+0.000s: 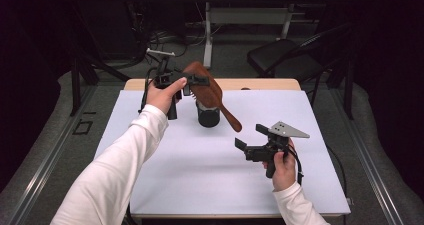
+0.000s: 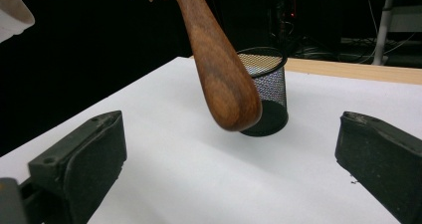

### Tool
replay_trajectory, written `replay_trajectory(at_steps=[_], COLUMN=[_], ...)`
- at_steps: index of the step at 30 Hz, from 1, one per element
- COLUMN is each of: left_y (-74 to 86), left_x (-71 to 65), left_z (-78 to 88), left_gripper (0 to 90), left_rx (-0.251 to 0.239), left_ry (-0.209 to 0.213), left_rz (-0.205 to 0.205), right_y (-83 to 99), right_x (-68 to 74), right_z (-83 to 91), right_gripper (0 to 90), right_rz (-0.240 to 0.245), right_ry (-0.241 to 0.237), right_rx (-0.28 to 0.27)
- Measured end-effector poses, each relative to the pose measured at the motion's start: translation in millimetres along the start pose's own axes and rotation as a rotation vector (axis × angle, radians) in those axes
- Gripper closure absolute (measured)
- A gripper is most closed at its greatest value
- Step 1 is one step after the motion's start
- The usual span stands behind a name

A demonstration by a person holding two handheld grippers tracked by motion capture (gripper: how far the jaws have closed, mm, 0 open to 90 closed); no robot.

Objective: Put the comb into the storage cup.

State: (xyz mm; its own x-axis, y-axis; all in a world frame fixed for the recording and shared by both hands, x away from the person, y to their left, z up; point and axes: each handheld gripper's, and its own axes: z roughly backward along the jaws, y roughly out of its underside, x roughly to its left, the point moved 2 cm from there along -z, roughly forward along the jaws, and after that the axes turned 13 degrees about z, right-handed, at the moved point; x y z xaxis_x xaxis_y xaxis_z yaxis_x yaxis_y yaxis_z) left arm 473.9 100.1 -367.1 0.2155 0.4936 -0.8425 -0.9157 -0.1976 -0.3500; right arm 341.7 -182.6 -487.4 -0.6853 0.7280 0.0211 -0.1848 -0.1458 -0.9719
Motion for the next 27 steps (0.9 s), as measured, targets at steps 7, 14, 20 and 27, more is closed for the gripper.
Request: replay_trajectory(at_steps=[7,14,20,27], left_y=[-6.3,-12.0,-17.7,-22.4], left_x=[-4.0,-7.3,-6.0,-2.8], left_z=[-2.4,-7.3,-11.4,-14.7], left_gripper=[48.7,48.7,48.7,48.7], left_rx=[-0.011,-0.031,-0.056,-0.086], left_ry=[-0.013,-0.022,-0.039,-0.057], left_rz=[-0.013,-0.011,-0.004,0.002], right_y=[0.5,0.6,1.0,2.3], right_x=[0.2,-0.7,-1.1,-1.8], right_z=[0.0,0.3,0.3,-0.5], right_gripper=[0.0,0.0,0.0,0.0], right_rz=[-0.005,-0.005,-0.007,-0.005], right_ry=[-0.005,-0.005,-0.005,-0.007], right_rx=[0.006,0.003,0.006,0.01])
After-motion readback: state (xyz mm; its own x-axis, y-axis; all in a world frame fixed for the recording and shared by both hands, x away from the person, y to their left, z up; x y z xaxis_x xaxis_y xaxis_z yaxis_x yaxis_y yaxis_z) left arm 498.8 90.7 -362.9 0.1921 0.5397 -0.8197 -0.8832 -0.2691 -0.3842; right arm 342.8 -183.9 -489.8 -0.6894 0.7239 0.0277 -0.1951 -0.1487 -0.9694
